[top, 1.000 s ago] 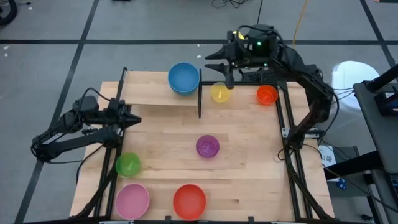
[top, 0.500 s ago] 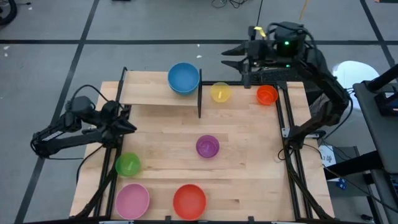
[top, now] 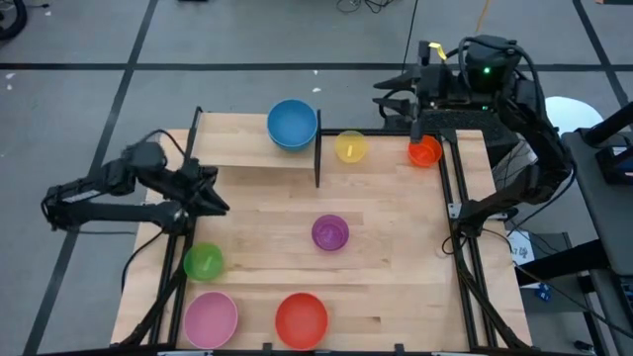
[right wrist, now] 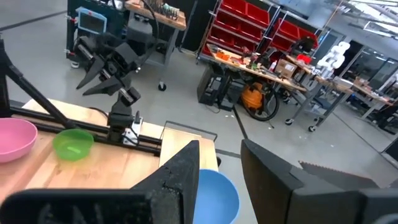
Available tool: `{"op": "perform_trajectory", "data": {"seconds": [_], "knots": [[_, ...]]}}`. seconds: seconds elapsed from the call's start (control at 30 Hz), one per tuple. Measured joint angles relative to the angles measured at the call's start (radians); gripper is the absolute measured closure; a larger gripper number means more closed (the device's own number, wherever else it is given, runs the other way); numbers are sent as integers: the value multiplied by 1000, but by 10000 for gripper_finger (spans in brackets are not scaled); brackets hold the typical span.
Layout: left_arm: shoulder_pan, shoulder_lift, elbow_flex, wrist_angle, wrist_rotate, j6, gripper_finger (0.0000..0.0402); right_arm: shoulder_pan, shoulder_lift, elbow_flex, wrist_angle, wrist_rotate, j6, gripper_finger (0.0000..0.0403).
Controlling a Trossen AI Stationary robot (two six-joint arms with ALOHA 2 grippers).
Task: Place and stack bowls onto a shelf
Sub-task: Stack the pink bowl on top of the blue bowl on the shelf
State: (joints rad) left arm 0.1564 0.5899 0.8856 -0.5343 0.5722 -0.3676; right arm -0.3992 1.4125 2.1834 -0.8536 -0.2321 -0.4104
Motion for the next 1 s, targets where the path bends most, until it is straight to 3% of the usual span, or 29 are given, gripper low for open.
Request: {"op": "perform_trajectory", "data": {"seconds": [0.23, 0.47, 0.63, 0.8, 1.0], "knots": [[-133, 204, 229, -471, -209, 161, 325, 0, -8, 0, -23, 0, -48, 289], [-338, 350, 342, -668, -291, 84, 325, 0, -9, 0, -23, 0, -51, 289], [-525, 431, 343, -698, -321, -69, 325, 0, -15, 0, -42, 0, -78, 289], [-707, 518, 343, -675, -462, -144, 325, 0, -20, 0, -70, 0, -82, 289], [-829, 625, 343, -674, -539, -246, 325, 0, -40, 0, -81, -6, -106, 289]]}}
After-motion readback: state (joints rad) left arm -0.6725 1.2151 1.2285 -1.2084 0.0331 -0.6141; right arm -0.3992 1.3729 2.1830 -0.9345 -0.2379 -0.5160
